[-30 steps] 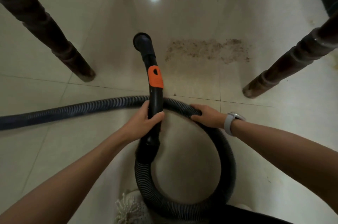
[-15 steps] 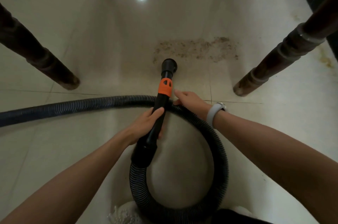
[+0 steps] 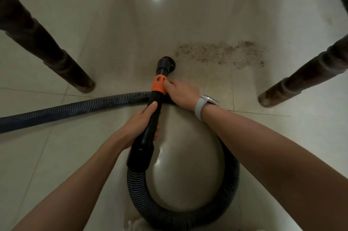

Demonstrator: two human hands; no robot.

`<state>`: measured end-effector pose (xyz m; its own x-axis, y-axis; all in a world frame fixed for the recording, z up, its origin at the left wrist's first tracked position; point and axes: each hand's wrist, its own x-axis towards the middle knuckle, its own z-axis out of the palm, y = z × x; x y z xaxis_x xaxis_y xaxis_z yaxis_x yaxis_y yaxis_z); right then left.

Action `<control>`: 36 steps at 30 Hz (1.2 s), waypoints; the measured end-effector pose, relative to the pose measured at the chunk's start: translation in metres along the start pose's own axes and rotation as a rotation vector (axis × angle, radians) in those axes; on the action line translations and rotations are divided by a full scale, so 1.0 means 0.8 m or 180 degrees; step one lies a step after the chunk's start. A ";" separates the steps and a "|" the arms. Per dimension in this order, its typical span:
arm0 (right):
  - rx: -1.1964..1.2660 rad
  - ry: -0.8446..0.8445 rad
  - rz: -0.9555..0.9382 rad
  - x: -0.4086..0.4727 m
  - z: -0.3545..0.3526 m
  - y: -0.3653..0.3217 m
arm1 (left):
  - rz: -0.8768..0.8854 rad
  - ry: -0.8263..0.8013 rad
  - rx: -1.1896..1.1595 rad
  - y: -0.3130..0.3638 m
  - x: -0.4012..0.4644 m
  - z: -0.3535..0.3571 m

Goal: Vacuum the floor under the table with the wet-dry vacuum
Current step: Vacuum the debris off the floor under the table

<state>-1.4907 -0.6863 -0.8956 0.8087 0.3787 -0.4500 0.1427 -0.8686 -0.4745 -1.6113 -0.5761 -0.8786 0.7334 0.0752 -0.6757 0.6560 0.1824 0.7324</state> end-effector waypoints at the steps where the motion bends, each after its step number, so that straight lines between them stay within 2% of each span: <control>1: -0.0239 -0.0036 0.0124 -0.001 0.001 0.014 | -0.0010 0.0051 -0.0028 0.003 0.002 -0.004; 3: -0.0533 -0.0274 0.0337 -0.006 0.005 0.051 | 0.0035 0.0181 0.0040 0.007 0.007 -0.010; 8: -0.0438 -0.0759 0.0385 -0.038 0.019 0.105 | 0.0335 0.0422 0.0376 0.017 0.020 -0.014; 18: -0.0433 -0.0923 0.0141 -0.043 0.010 0.111 | 0.0307 -0.0023 0.0992 0.030 0.016 0.008; 21: -0.0435 -0.0979 0.0048 -0.044 0.004 0.119 | 0.0388 0.0298 0.1158 0.034 0.020 -0.001; 25: -0.0607 -0.0982 -0.0103 -0.045 0.011 0.134 | 0.0636 0.1121 0.2028 0.055 0.042 -0.020; 28: -0.0709 -0.0947 -0.0287 -0.049 0.018 0.139 | 0.0787 0.1466 0.2568 0.076 0.058 -0.020; 32: -0.0749 -0.1038 -0.0332 -0.048 0.025 0.139 | 0.0940 0.1594 0.2982 0.087 0.075 -0.007; 36: -0.0731 -0.1118 -0.0325 -0.043 0.025 0.138 | 0.1079 0.1339 0.3206 0.079 0.071 -0.004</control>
<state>-1.5139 -0.7884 -0.9476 0.5462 0.5178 -0.6585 0.3674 -0.8545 -0.3673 -1.5284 -0.5570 -0.8709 0.9066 0.3275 -0.2661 0.4198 -0.7644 0.4893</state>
